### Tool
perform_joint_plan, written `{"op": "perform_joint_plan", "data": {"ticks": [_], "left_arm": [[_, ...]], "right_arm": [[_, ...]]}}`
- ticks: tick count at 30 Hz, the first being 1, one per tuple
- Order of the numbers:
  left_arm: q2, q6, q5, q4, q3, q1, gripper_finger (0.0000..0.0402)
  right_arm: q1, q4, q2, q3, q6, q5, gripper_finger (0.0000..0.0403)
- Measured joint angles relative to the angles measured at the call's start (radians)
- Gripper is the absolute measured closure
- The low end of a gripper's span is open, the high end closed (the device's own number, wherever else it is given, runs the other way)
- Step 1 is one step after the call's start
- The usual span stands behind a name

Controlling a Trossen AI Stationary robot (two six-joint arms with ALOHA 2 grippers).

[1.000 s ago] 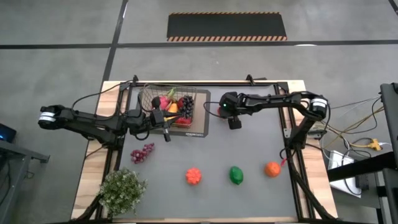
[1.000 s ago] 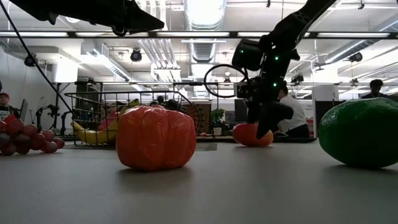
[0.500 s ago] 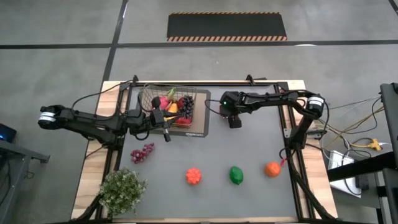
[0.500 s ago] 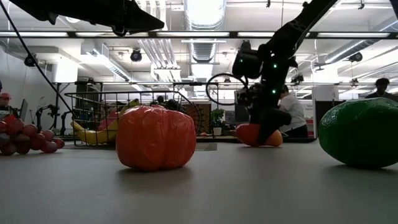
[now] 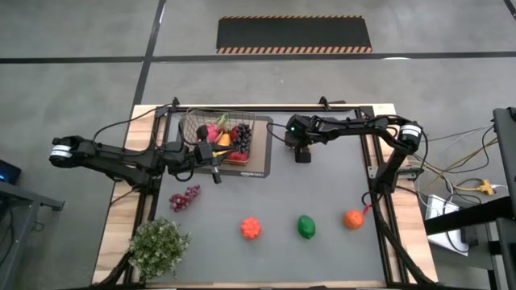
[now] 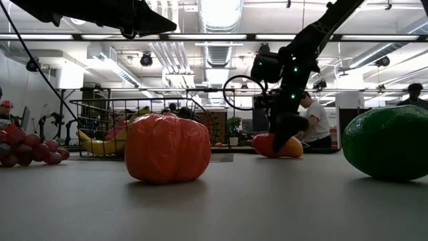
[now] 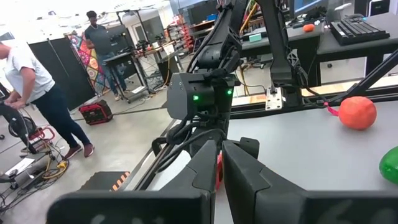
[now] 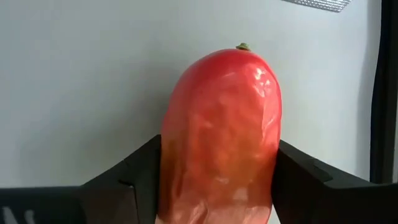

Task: Build produce basket
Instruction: Put the orange mango into the wire basket

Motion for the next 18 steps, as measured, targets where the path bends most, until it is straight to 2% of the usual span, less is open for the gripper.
{"op": "perform_joint_plan", "data": {"ticks": [5, 8, 14, 18], "left_arm": [[0.000, -0.001, 0.000, 0.000, 0.000, 0.000, 0.0393], [0.000, -0.004, 0.000, 0.000, 0.000, 0.000, 0.0393], [0.000, -0.008, 0.000, 0.001, 0.000, 0.000, 0.0393], [0.000, -0.009, 0.000, 0.011, 0.000, 0.000, 0.0393]], "right_arm": [[0.000, -0.008, -0.025, -0.002, 0.030, -0.028, 0.0175], [0.000, -0.003, -0.075, -0.003, 0.072, -0.086, 0.0177], [0.001, 0.012, -0.193, -0.012, 0.194, -0.255, 0.0181], [0.014, 0.133, -0.269, -0.065, 0.290, -0.401, 0.0181]]}}
